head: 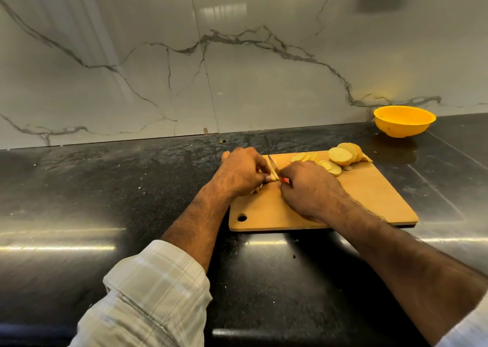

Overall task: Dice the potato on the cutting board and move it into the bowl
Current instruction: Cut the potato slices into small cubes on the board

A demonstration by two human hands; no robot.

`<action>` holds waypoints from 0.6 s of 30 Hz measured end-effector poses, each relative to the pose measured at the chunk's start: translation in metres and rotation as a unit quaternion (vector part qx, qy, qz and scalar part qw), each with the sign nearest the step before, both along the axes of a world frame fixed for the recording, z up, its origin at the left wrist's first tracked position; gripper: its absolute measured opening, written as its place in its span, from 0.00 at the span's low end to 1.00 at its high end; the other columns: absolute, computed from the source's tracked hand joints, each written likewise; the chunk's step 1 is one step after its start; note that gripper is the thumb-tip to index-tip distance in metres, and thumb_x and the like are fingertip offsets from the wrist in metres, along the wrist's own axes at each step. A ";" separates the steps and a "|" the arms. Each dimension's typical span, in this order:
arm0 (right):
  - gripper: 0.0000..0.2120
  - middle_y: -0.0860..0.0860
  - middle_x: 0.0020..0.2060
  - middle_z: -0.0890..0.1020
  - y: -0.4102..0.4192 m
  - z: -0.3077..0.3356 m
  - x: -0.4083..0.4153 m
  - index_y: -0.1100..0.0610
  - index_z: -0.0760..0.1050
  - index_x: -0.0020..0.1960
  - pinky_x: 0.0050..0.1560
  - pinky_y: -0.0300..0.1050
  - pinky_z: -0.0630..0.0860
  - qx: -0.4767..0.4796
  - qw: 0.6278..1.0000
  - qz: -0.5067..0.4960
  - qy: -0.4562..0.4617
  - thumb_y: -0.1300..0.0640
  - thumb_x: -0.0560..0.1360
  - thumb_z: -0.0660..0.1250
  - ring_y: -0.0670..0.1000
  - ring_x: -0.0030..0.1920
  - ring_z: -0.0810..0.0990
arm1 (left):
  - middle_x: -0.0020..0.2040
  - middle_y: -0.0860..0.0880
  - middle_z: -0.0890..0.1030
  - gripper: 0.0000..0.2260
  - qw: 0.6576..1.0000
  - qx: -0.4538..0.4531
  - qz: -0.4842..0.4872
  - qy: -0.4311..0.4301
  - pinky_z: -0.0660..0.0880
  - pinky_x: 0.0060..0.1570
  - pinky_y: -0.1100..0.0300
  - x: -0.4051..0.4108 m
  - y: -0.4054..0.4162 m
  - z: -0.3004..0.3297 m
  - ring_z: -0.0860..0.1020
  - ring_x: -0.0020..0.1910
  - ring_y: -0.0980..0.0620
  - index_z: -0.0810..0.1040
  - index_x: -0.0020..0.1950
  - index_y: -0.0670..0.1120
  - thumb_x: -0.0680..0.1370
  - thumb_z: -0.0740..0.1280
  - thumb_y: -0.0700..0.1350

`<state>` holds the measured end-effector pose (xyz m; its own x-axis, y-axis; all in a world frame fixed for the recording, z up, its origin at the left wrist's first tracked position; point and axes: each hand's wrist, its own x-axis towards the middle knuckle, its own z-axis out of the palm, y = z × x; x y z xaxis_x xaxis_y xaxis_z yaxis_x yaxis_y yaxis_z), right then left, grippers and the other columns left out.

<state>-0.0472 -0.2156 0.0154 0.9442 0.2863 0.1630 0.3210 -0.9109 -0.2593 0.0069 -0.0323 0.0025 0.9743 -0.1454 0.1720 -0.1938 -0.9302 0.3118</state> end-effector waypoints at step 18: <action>0.20 0.49 0.59 0.82 0.012 0.004 0.013 0.47 0.78 0.69 0.55 0.52 0.83 -0.046 0.997 0.003 0.065 0.49 0.77 0.71 0.52 0.57 0.80 | 0.41 0.62 0.85 0.06 0.997 -0.068 -0.010 0.019 0.75 0.66 0.42 0.007 0.002 -0.003 0.82 0.51 0.59 0.87 0.41 0.58 0.72 0.82 0.49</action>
<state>-0.0347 -0.2036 0.0195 0.9539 0.2997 0.0125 0.2954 -0.9313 -0.2134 0.0135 -0.0306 -0.0006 0.9774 -0.1432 0.1554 -0.1985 -0.8743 0.4429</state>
